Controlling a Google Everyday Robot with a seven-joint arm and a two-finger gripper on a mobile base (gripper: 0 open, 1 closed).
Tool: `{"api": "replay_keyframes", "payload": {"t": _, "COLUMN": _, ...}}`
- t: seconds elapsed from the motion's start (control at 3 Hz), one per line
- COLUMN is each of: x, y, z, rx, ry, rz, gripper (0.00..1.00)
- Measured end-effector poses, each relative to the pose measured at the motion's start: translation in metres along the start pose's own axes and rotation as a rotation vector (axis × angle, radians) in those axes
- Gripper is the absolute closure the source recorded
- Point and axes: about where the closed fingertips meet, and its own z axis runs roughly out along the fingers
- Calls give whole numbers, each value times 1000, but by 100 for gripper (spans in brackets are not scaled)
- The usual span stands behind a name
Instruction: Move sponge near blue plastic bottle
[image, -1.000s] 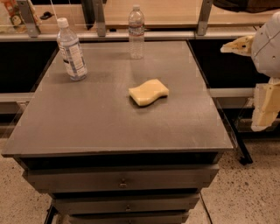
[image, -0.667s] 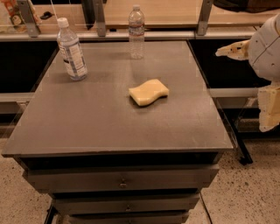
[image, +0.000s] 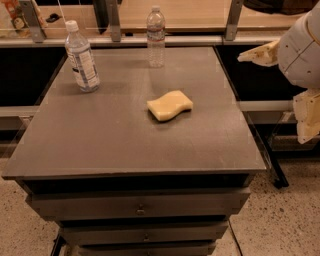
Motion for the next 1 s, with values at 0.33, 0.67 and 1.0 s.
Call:
{"api": "replay_keyframes", "payload": {"t": 0.33, "x": -2, "y": -2, "z": 1, "rx": 2, "ry": -6, "rz": -6, "gripper": 0}}
{"api": "replay_keyframes", "payload": {"t": 0.67, "x": -19, "y": -27, "z": 3, "rx": 31, "ry": -76, "rz": -74, "gripper": 0}}
{"api": "replay_keyframes", "payload": {"t": 1.0, "x": -33, "y": -52, "z": 0, "rx": 95, "ry": -158, "rz": -118, "gripper": 0}}
